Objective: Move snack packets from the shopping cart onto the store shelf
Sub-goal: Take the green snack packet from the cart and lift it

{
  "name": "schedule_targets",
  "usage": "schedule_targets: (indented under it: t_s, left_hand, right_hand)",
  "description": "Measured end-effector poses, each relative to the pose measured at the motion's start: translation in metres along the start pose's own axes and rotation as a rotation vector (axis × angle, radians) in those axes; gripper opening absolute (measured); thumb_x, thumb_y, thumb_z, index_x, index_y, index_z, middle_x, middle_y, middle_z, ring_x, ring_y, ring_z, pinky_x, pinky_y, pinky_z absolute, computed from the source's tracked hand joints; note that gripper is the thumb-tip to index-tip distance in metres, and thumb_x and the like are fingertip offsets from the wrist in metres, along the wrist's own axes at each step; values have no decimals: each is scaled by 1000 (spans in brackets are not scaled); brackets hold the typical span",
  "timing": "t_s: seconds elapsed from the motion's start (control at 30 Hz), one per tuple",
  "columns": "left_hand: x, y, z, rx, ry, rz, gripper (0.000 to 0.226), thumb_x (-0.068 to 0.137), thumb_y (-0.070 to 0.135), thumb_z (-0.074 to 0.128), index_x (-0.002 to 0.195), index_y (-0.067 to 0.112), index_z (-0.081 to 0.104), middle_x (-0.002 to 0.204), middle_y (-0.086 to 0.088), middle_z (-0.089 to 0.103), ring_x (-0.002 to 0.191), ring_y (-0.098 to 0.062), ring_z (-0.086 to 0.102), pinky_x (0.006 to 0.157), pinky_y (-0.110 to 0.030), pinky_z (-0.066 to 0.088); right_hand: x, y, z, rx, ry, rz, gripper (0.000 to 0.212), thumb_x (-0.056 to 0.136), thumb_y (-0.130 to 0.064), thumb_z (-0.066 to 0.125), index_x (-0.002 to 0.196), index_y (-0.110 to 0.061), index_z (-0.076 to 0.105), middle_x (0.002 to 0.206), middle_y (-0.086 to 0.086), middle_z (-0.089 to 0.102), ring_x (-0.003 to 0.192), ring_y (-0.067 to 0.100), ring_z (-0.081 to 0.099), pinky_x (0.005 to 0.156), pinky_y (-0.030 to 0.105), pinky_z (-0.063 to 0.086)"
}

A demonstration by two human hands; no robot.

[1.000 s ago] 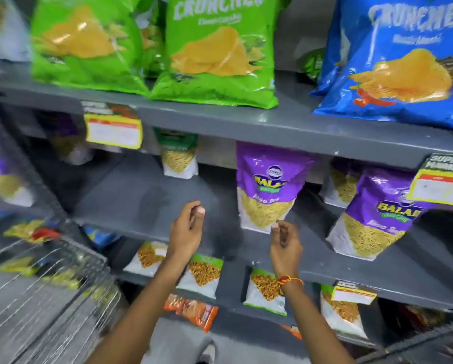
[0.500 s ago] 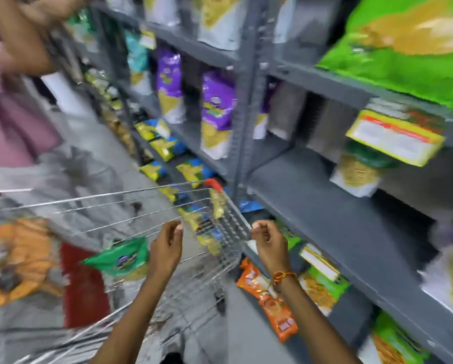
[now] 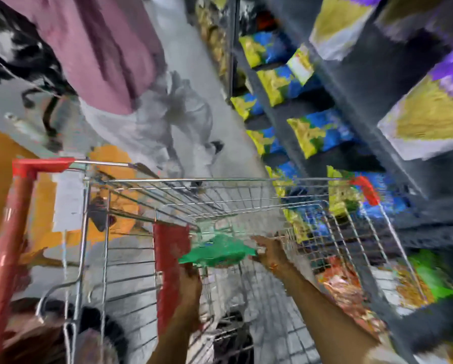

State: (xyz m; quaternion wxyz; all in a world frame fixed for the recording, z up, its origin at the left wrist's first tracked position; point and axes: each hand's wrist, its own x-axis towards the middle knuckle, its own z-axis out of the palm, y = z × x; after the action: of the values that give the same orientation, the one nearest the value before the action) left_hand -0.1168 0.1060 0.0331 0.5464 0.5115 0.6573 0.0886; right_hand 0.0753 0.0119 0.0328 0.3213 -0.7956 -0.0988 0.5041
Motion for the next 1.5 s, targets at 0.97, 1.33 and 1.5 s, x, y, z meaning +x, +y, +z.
schedule_targets:
  t_s: [0.97,1.33,1.5]
  left_hand:
    - [-432,169,121,-10,-894,1400,54,80,54,40,66,2,45,61,-27,48,60,-11,40,59,-41,42]
    - [-595,78,148,5,-1140,1339,35,72,54,46,61,21,53,64,-15,57,61,-16,46,58,-35,39]
    - [-615,70,142,69,-1157,1369,48,74,57,45,77,10,54,81,-35,61,63,-26,54,64,-56,53]
  right_hand:
    - [-509,148,-190,397,1328,-665,22,93,-10,39,96,-28,52,94,-21,58,82,-27,48,76,-4,35]
    - [-651,272,-168,311,1728,-392,27,87,-34,36,67,-16,39,55,-6,36,55,7,32,54,33,24]
    - [-668,285,-165,355,1706,-397,30,95,-23,39,64,-25,38,59,-5,42,55,7,39,54,33,29]
